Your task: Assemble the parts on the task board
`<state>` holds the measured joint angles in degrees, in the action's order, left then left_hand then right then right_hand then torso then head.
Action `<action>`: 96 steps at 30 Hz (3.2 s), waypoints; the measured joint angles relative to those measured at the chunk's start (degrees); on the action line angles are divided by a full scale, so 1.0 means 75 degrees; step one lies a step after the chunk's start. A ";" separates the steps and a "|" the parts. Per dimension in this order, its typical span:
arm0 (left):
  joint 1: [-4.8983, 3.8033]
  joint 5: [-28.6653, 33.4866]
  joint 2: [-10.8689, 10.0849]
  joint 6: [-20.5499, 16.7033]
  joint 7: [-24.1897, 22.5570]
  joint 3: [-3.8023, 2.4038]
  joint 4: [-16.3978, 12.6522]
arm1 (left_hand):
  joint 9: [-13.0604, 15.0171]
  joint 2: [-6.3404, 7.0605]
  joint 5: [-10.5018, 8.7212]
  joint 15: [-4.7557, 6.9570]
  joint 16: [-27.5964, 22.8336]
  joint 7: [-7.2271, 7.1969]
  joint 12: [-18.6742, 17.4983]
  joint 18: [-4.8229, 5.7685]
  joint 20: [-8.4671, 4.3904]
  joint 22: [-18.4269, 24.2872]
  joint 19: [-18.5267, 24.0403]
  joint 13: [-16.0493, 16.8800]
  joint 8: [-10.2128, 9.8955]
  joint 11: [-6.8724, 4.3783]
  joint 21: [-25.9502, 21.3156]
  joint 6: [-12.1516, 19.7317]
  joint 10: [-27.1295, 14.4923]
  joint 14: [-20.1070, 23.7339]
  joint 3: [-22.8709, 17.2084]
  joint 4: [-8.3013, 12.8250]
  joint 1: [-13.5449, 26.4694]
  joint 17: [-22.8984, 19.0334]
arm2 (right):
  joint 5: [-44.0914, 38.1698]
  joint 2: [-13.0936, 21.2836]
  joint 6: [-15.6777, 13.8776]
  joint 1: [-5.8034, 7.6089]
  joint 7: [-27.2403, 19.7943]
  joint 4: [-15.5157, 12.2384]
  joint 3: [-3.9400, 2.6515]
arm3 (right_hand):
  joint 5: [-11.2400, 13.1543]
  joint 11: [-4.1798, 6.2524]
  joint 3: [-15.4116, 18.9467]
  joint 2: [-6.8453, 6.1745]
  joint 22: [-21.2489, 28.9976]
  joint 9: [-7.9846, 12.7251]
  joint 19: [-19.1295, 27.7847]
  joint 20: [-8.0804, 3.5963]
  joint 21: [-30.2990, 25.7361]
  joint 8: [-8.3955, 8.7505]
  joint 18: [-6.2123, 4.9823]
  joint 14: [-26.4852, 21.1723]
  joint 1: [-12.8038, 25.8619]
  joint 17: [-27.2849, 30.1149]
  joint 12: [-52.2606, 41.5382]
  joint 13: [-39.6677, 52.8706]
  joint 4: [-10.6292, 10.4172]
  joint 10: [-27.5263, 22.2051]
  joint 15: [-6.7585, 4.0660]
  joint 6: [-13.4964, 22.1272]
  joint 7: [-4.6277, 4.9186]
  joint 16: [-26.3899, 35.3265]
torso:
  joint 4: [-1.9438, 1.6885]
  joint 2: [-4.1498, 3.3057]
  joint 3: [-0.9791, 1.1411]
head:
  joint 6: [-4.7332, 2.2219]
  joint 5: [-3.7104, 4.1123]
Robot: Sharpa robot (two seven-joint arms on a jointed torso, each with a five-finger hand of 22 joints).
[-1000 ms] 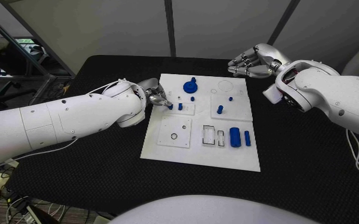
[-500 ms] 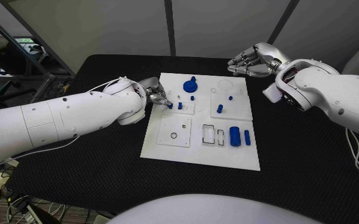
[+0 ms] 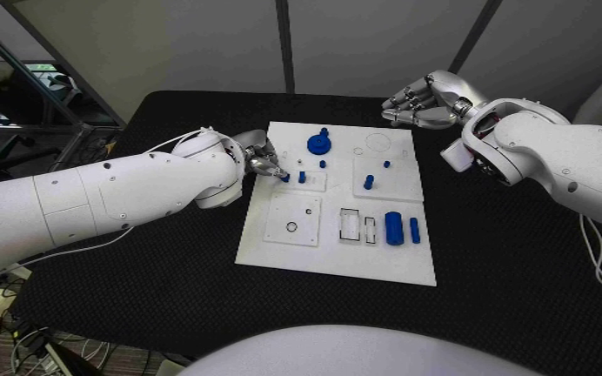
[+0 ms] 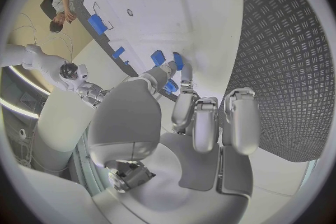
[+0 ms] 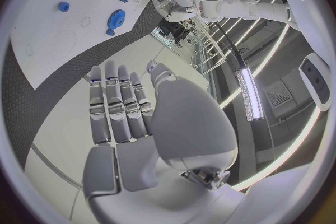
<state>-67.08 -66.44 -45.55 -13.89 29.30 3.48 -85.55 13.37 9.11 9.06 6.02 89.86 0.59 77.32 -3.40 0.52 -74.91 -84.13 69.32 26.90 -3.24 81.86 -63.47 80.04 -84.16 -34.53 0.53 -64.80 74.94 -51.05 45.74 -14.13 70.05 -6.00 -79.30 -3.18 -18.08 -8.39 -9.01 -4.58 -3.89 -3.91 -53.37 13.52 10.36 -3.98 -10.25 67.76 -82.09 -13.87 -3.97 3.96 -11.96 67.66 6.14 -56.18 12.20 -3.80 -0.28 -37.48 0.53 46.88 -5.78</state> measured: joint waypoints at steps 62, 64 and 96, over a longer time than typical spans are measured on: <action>0.0002 0.1096 -0.0553 0.0144 -0.2212 -0.0073 -0.0425 | 0.0043 0.0038 0.0031 -0.0830 -0.4783 0.0944 -0.4971 -0.0902 0.0709 0.2243 0.2404 -0.5621 -0.1310 0.0875 -0.7784 0.1848 -0.3844 0.2364 0.2424 -0.0753 -0.1485 -0.3318 | -0.0001 0.0030 0.0006 0.0000 -0.0011 0.0000 0.0000 | 0.0000 0.0000 0.0000 0.0000 0.0000 0.0000 0.0000 0.0000 -0.0054 0.0000 0.0000 0.0000 0.0000 0.0020 0.0000 0.0000 0.0000 0.0000 0.0000 0.0000 0.0000 0.0000 | -0.0005 0.0013 -0.0004 | -0.0103 0.0079; -0.0024 0.0970 -0.0578 0.0377 -0.2468 -0.0085 -0.0460 | -0.0059 0.0041 0.0031 -0.0838 -0.5002 0.0931 -0.5044 -0.0902 0.0714 0.2412 0.2400 -0.5765 -0.1406 0.0914 -0.7943 0.1885 -0.3806 0.2463 0.2557 -0.0784 -0.1488 -0.3588 | -0.0001 0.0030 0.0007 0.0000 -0.0012 0.0004 0.0000 | 0.0000 0.0000 0.0000 0.0000 0.0000 0.0000 0.0000 0.0000 -0.0054 0.0000 0.0000 0.0000 0.0000 0.0020 0.0000 0.0000 0.0000 0.0000 0.0000 0.0000 0.0000 0.0000 | -0.0005 0.0014 -0.0005 | -0.0115 0.0086; -0.0117 -0.1411 0.0097 0.2494 -0.2873 -0.0105 -0.0054 | -0.0976 -0.0432 -0.0042 -0.0517 -0.0056 0.0723 -0.0482 -0.0247 0.0409 -0.0005 0.0052 -0.2338 -0.2131 0.0558 -0.1733 0.1047 -0.2288 0.0026 0.4742 -0.1325 -0.2221 0.0007 | -0.0001 -0.0003 0.0025 -0.0002 -0.0017 0.0028 0.0001 | 0.0000 0.0000 0.0000 0.0000 0.0000 0.0000 -0.0027 0.0027 -0.0054 0.0000 0.0000 0.0000 0.0000 0.0018 0.0000 0.0000 0.0000 0.0000 0.0000 0.0000 0.0000 0.0000 | 0.0011 -0.0011 0.0004 | -0.0082 0.0109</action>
<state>-67.96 -77.03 -44.82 4.82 7.76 2.70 -85.96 6.05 5.87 8.74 2.15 89.44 6.02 73.70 -5.25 3.59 -74.95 -83.74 51.78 10.92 0.95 68.86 -55.62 62.89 -83.97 1.04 -9.40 -81.46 74.99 -51.06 45.71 -13.94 70.03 -6.13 -79.09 -3.17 -18.08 -8.39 -9.01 -4.58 -3.89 -3.91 -53.57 13.72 9.96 -3.98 -10.24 67.77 -82.09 -13.74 -3.97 3.96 -11.96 67.66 6.14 -56.18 12.20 -3.80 -0.20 -37.56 0.57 46.26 -4.96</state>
